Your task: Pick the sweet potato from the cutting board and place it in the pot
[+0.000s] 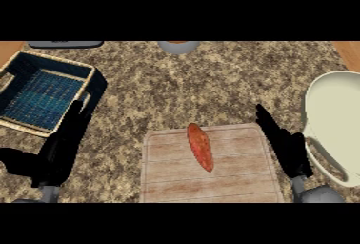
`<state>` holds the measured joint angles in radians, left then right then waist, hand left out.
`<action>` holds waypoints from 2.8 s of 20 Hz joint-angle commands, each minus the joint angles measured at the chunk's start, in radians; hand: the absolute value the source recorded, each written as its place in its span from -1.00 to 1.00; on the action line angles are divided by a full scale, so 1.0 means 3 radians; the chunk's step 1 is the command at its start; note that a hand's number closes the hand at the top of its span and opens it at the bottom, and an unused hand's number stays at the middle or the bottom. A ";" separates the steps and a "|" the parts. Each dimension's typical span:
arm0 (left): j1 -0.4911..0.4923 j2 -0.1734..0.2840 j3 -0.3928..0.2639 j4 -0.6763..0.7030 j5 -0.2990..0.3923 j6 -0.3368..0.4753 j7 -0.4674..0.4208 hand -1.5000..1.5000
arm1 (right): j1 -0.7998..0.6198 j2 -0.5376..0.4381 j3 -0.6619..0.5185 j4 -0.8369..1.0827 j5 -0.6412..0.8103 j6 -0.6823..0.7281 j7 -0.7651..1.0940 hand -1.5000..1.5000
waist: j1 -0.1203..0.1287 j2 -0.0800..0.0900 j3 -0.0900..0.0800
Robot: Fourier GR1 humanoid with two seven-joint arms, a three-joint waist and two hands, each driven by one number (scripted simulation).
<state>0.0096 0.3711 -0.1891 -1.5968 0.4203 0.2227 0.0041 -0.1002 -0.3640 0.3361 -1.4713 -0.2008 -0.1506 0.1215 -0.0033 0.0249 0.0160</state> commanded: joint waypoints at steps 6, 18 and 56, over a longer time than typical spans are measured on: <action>0.0079 0.0688 0.0213 0.0313 -0.0801 0.0305 0.0050 0.00 | -0.0081 -0.0149 -0.0278 -0.0223 0.0022 -0.0407 0.1020 1.00 | 0.0010 -0.0094 -0.0056; 0.0214 0.0372 0.0072 0.0198 -0.0969 0.0302 0.0185 0.00 | 0.0474 -0.0504 0.0393 -0.1337 0.2055 -0.0963 0.0698 -1.00 | 0.0001 -0.0092 -0.0054; -0.0094 0.0348 0.0435 0.0542 -0.1009 -0.0091 0.0199 0.00 | -0.2228 0.0777 0.1037 0.0765 0.1107 0.1779 0.3461 -1.00 | 0.0022 -0.0079 -0.0056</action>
<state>0.0174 0.4861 -0.0819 -1.4951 0.1145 0.2148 0.0899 -0.7671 -0.1923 0.6153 -1.2866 0.1063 0.3469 1.0446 0.0111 0.0004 -0.0007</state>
